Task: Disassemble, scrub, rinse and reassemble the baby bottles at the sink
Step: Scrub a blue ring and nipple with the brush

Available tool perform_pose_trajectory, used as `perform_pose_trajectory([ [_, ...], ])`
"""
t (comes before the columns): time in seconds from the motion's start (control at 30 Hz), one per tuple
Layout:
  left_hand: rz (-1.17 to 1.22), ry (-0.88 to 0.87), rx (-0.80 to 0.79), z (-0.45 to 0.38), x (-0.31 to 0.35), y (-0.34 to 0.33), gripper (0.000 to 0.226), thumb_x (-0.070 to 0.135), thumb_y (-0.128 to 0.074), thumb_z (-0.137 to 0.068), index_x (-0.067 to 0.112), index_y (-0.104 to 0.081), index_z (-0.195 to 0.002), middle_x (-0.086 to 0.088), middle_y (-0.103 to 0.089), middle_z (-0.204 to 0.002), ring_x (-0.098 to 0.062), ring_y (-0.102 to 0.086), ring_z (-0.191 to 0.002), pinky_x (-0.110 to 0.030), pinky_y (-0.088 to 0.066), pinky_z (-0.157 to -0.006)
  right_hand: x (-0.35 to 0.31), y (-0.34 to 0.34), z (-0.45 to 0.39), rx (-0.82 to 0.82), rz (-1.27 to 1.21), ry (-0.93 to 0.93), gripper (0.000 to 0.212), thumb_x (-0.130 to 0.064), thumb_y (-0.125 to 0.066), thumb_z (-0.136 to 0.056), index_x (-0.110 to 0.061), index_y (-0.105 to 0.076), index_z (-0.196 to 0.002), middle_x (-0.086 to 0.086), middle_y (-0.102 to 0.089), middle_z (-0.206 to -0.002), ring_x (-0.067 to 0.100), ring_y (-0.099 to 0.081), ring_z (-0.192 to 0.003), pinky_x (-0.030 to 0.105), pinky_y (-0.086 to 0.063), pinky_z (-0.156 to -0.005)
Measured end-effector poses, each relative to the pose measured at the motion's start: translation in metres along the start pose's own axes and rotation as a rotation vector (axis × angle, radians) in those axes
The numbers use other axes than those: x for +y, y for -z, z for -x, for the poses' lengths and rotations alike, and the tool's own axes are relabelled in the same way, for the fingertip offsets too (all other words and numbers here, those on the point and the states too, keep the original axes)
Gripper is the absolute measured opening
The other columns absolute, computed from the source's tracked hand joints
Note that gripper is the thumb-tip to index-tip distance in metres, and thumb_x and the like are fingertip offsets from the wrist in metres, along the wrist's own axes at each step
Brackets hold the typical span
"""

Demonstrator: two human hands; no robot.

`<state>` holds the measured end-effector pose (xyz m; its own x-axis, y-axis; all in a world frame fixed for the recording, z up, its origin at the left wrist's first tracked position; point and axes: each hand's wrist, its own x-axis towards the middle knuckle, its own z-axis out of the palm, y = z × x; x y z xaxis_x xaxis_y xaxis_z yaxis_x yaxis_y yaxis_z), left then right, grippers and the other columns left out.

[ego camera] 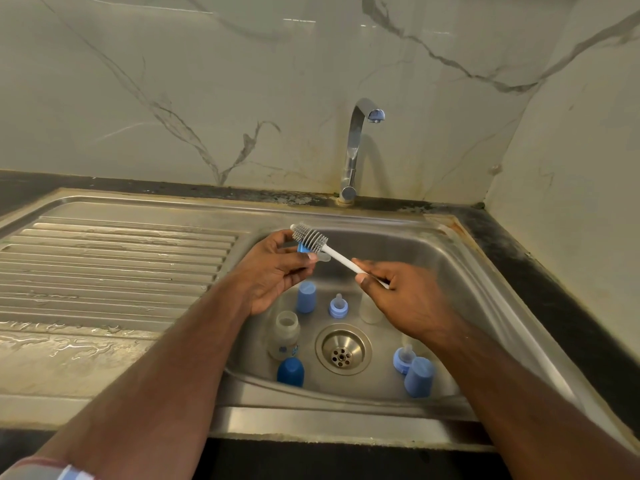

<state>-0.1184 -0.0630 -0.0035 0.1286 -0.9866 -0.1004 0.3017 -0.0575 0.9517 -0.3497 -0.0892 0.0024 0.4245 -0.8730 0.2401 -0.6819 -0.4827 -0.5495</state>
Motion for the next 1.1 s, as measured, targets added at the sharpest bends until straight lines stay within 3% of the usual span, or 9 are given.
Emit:
perform_pose_trajectory([
  [0.13, 0.069, 0.004, 0.010, 0.0009, -0.0008, -0.0006, 0.042, -0.010, -0.064, -0.090, 0.015, -0.062, -0.123, -0.018, -0.070, -0.120, -0.028, -0.071, -0.111, -0.033, -0.061, -0.088, 0.0026, 0.0015, -0.0039, 0.013, 0.033, -0.039, 0.038, -0.041, -0.051, -0.102, -0.040, -0.056, -0.139, -0.012, -0.066, -0.078, 0.009, -0.058, -0.065, 0.023, -0.048, -0.061],
  [0.27, 0.031, -0.008, 0.008, -0.0002, -0.0002, 0.0024, 0.046, -0.007, -0.066, -0.090, 0.012, -0.061, -0.132, -0.013, -0.073, -0.117, -0.022, -0.072, -0.107, -0.031, -0.061, -0.087, -0.0020, -0.0006, -0.0007, -0.013, -0.002, -0.001, 0.036, -0.042, -0.053, -0.101, -0.042, -0.057, -0.137, -0.013, -0.071, -0.091, 0.008, -0.060, -0.069, 0.018, -0.047, -0.061],
  [0.43, 0.001, -0.024, -0.024, -0.0002, -0.0011, 0.0025, 0.042, -0.009, -0.064, -0.090, 0.018, -0.066, -0.123, -0.005, -0.075, -0.114, -0.013, -0.072, -0.101, -0.027, -0.059, -0.086, 0.0071, 0.0015, -0.0073, 0.003, 0.018, -0.074, 0.039, -0.038, -0.051, -0.103, -0.036, -0.054, -0.141, -0.014, -0.063, -0.081, 0.007, -0.054, -0.063, 0.017, -0.041, -0.057],
  [0.73, 0.028, -0.029, -0.073, 0.0006, -0.0007, 0.0030, 0.045, -0.013, -0.062, -0.090, 0.016, -0.064, -0.124, -0.007, -0.073, -0.122, -0.019, -0.070, -0.112, -0.030, -0.059, -0.091, 0.0026, 0.0019, -0.0059, 0.006, -0.010, -0.066, 0.038, -0.037, -0.052, -0.103, -0.035, -0.055, -0.141, -0.014, -0.064, -0.082, 0.006, -0.053, -0.065, 0.012, -0.037, -0.055],
  [0.87, 0.045, -0.025, -0.075, 0.0003, 0.0000, 0.0019, 0.047, -0.013, -0.061, -0.090, 0.015, -0.063, -0.128, -0.008, -0.072, -0.123, -0.020, -0.069, -0.114, -0.030, -0.059, -0.092, 0.0024, 0.0054, -0.0026, 0.027, -0.052, -0.048, 0.038, -0.039, -0.053, -0.102, -0.036, -0.057, -0.140, -0.014, -0.069, -0.094, 0.005, -0.055, -0.067, 0.013, -0.039, -0.058],
  [0.97, 0.109, -0.019, -0.052, -0.0002, 0.0012, 0.0037, 0.050, -0.013, -0.060, -0.089, 0.010, -0.059, -0.133, -0.010, -0.072, -0.122, -0.021, -0.071, -0.112, -0.032, -0.060, -0.091, -0.0018, 0.0043, -0.0014, -0.002, -0.072, -0.027, 0.036, -0.038, -0.054, -0.102, -0.038, -0.058, -0.137, -0.016, -0.064, -0.079, 0.004, -0.052, -0.062, 0.010, -0.040, -0.054],
  [1.1, 0.122, -0.014, -0.079, 0.0033, 0.0024, 0.0015, 0.049, -0.011, -0.058, -0.090, 0.010, -0.058, -0.135, -0.011, -0.071, -0.125, -0.025, -0.070, -0.113, -0.035, -0.059, -0.094, 0.0035, 0.0024, -0.0064, 0.005, -0.040, -0.078, 0.038, -0.037, -0.053, -0.102, -0.037, -0.057, -0.139, -0.020, -0.061, -0.080, 0.004, -0.054, -0.065, 0.011, -0.034, -0.056],
])
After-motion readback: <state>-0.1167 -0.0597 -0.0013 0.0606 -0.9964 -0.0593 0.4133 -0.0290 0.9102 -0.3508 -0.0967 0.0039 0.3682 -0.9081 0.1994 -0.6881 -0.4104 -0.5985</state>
